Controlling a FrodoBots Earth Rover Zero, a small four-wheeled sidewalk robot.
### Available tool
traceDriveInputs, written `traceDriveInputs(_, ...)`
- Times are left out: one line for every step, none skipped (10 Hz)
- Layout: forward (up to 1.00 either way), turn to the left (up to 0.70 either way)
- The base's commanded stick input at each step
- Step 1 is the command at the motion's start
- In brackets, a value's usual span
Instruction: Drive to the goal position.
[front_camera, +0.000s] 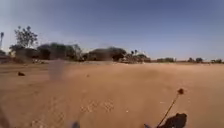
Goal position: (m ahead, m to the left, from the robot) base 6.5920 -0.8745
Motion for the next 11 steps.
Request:
traceDriveInputs(0.7, 0.0)
traceDriveInputs(0.7, 0.0)
traceDriveInputs(0.7, 0.0)
traceDriveInputs(0.7, 0.0)
traceDriveInputs(0.7, 0.0)
traceDriveInputs(0.7, 0.0)
traceDriveInputs(0.7, 0.0)
traceDriveInputs(0.7, 0.0)
traceDriveInputs(0.7, 0.0)
traceDriveInputs(0.7, 0.0)
traceDriveInputs(0.7, 0.0)
